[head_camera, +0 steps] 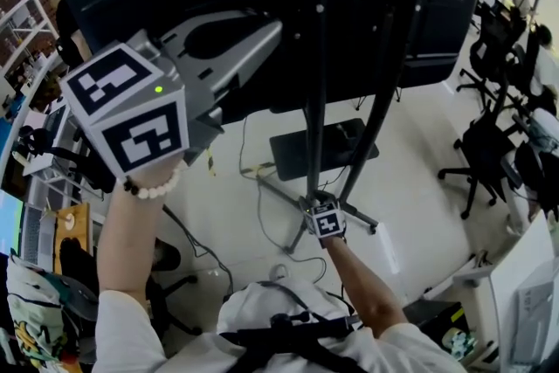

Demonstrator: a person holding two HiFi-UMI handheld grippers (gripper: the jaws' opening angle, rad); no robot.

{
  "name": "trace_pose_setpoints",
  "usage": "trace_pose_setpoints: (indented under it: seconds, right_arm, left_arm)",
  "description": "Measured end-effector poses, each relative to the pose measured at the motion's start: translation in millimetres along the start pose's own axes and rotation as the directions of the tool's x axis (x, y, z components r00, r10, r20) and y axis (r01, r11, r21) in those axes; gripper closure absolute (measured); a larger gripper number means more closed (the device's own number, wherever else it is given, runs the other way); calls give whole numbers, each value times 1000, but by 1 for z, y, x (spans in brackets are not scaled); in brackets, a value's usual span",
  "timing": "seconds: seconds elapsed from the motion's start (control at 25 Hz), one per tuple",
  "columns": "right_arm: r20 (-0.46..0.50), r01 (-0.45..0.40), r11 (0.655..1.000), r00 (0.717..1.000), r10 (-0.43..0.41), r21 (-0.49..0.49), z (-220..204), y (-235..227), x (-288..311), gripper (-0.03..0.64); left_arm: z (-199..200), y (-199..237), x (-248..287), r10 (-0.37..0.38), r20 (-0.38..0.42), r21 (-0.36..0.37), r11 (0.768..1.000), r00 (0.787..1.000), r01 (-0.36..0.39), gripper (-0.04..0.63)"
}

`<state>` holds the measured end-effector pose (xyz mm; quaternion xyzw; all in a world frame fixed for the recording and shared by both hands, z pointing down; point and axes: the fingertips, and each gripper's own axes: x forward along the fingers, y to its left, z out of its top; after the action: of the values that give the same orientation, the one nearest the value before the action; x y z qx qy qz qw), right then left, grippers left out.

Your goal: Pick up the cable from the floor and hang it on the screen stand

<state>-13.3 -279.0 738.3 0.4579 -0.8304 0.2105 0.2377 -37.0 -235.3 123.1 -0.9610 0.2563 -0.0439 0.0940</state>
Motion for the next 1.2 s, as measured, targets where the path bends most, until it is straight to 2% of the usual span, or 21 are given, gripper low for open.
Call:
trace_pose_setpoints:
  seconds: [0.32,0.4,0.56,0.6,0.64,0.68,0.8,0.92,0.96,1.04,1.12,1.2]
  right_arm:
    - [-3,10,999,1000,-10,31,-10,2,13,426]
    - [9,11,1000,1000,-11,28,-8,2,18,457]
    - [3,14,1000,1000,-14,27,-7,0,30,460]
    - [1,17,1000,1000,-17,25,-7,-1,32,483]
    - [2,20,1000,1000,-20,21,-7,-1,33,570]
    - [6,23,1000,1000,-23,16,-6,0,33,588]
    - [-2,10,1000,1000,-10,21,-6,2,33,592]
    - [-7,-25,998,1000,26,56,1,1,17,594]
    - [10,-49,996,999,48,80,9,3,6,594]
    - [79,-118,987,991,110,104,35,10,-25,595]
    - [141,-178,981,976,166,80,66,16,-60,595]
    - [185,-203,978,964,191,48,95,16,-97,595]
  left_arm:
    - [6,6,8,-24,0,17,1000,1000,24,578]
    - [7,8,9,-32,3,13,999,999,32,578]
    - [11,11,9,-48,6,3,999,999,48,578]
    - [12,13,9,-48,7,4,999,999,47,578]
    - [12,15,9,-45,7,8,999,999,45,578]
    - [12,18,9,-40,7,12,999,999,40,578]
    - [9,30,7,-14,1,36,999,1000,14,578]
    - [0,46,1,48,-18,87,995,999,-47,578]
    - [-6,50,-2,64,-21,83,995,998,-62,578]
    - [-20,57,-9,74,-5,18,997,997,-73,578]
    - [-32,61,-14,86,24,-51,995,996,-85,580]
    - [-40,61,-16,104,37,-73,992,994,-101,580]
